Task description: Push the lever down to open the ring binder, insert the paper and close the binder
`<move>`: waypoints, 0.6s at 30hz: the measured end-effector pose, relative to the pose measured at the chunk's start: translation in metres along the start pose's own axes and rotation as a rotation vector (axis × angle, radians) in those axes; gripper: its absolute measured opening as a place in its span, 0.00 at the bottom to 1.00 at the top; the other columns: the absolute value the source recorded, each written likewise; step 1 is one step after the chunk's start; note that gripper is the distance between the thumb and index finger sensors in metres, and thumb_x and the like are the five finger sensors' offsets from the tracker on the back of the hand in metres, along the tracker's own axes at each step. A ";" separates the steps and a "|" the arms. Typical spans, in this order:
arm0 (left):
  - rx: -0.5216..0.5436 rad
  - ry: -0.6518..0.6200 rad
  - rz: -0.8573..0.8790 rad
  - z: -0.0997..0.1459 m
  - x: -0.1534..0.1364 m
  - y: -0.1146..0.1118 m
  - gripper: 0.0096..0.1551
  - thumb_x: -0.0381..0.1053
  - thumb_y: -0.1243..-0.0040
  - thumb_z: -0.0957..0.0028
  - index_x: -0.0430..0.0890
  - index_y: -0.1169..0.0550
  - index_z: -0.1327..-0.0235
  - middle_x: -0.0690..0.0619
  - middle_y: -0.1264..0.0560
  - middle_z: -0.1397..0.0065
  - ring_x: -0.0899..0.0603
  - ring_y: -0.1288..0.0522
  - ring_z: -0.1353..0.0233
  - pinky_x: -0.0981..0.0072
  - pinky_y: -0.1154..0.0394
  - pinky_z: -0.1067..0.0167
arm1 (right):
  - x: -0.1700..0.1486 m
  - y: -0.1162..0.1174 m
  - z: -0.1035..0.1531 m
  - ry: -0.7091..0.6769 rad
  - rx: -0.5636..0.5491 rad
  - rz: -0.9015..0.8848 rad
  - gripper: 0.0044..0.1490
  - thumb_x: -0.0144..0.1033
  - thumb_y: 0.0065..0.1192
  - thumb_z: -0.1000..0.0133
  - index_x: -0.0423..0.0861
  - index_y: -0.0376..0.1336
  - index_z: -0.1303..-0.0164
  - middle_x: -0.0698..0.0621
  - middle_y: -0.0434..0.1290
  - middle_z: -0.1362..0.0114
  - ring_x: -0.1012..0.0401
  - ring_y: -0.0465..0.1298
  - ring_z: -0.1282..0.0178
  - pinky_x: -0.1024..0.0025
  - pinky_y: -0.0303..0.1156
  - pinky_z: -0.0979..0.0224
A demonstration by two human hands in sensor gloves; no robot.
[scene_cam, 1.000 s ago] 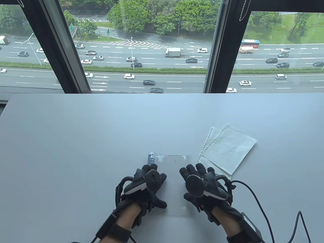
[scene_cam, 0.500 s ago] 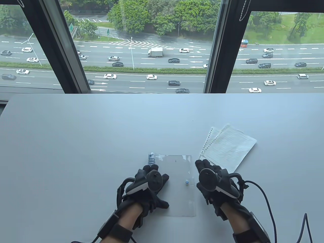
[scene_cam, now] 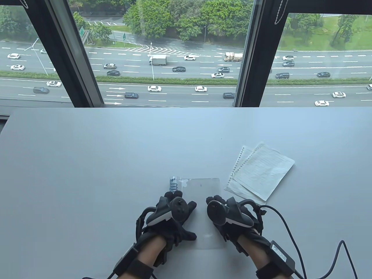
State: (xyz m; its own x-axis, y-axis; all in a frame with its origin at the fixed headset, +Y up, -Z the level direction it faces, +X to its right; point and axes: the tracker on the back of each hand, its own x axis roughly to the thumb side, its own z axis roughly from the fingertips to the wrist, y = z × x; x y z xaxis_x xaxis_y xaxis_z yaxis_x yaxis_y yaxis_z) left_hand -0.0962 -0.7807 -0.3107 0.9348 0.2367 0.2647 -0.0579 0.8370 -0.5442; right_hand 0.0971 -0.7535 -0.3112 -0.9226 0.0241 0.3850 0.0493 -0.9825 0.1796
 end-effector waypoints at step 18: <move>-0.006 0.043 -0.007 0.001 0.000 0.001 0.61 0.80 0.40 0.64 0.73 0.57 0.22 0.59 0.75 0.18 0.39 0.83 0.25 0.34 0.66 0.28 | 0.004 0.000 0.000 -0.001 -0.039 0.022 0.42 0.40 0.75 0.50 0.48 0.60 0.24 0.42 0.62 0.23 0.50 0.75 0.39 0.46 0.71 0.31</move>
State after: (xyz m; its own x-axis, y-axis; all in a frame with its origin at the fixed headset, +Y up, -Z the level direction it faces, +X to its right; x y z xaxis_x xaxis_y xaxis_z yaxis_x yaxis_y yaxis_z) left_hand -0.0963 -0.7796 -0.3103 0.9493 0.2095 0.2345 -0.0492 0.8355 -0.5473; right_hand 0.0931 -0.7532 -0.3097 -0.9210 0.0028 0.3896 0.0543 -0.9893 0.1356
